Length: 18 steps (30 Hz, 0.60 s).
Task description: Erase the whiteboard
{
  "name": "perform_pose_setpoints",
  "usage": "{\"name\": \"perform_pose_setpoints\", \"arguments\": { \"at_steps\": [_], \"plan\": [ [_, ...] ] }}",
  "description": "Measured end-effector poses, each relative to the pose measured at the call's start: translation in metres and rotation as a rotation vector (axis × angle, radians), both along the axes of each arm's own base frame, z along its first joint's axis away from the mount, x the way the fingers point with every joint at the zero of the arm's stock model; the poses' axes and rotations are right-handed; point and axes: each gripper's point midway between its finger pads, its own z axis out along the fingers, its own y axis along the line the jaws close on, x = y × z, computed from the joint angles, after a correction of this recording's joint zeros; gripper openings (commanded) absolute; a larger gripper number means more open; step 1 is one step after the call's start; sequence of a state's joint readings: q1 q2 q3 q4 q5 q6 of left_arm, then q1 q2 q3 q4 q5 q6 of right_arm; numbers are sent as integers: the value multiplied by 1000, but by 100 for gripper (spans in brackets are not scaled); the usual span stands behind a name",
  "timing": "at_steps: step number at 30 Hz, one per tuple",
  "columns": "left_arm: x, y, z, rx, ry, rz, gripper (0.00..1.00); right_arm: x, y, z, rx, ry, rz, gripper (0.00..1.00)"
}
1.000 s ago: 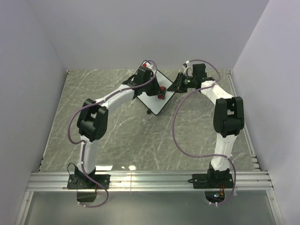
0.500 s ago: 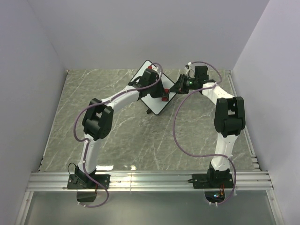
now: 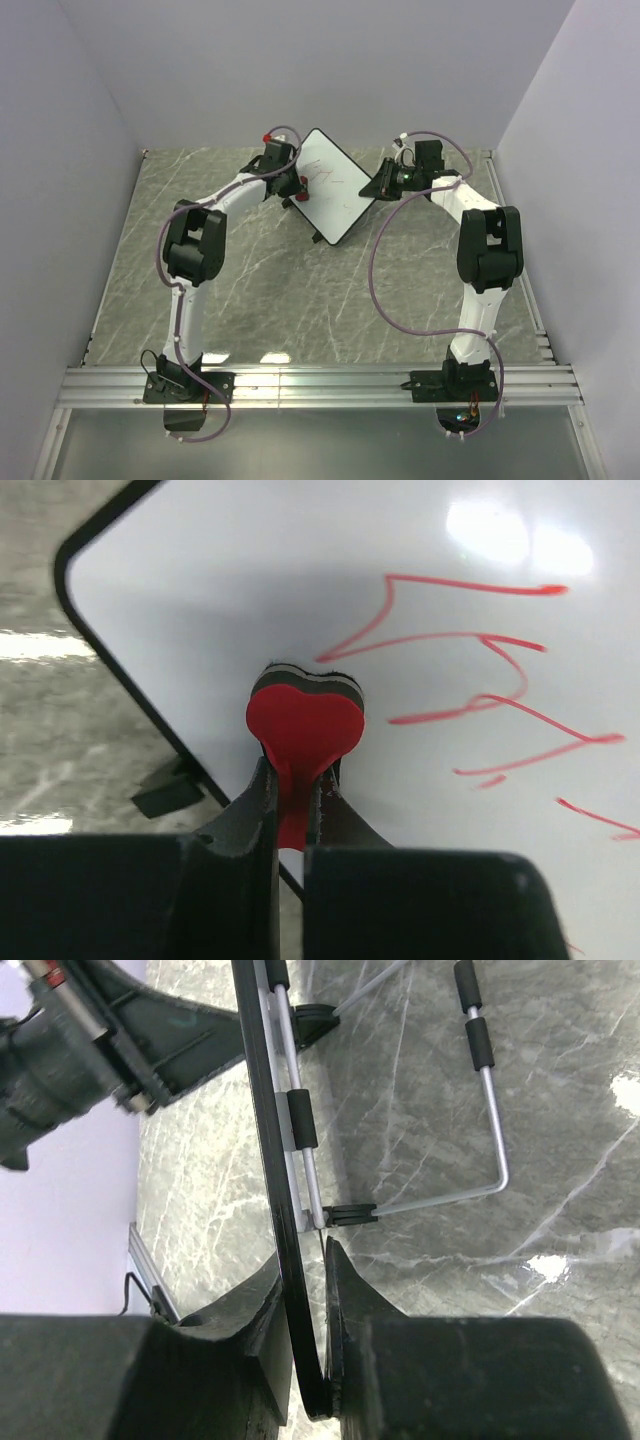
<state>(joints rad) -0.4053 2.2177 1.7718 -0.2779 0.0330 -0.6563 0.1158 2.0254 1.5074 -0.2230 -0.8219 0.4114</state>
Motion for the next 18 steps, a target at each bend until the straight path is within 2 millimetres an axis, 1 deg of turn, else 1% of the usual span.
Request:
{"name": "perform_pose_setpoints", "arguments": {
  "at_steps": [2,3,6,7,10,12,15,18],
  "plan": [
    [2,7,-4,24,4,9,0,0,0,0,2,1,2,0],
    [3,7,-4,39,0,3,0,-1,1,0,4,2,4,0],
    [1,-2,-1,93,-22,-28,0,-3,0,0,5,13,6,0],
    [-2,-9,1,106,-27,-47,0,-3,0,0,6,14,6,0],
    [-14,-34,10,129,-51,-109,0,-4,-1,0,5,18,5,0],
    [-27,-54,18,125,-65,-155,0,-4,-1,0,5,19,4,0],
    [-51,-88,31,95,-78,-237,0,-4,-1,0,5,19,4,0],
    [-76,-117,38,64,-76,-317,0,-3,-2,0,5,18,3,0]
  ]
}}
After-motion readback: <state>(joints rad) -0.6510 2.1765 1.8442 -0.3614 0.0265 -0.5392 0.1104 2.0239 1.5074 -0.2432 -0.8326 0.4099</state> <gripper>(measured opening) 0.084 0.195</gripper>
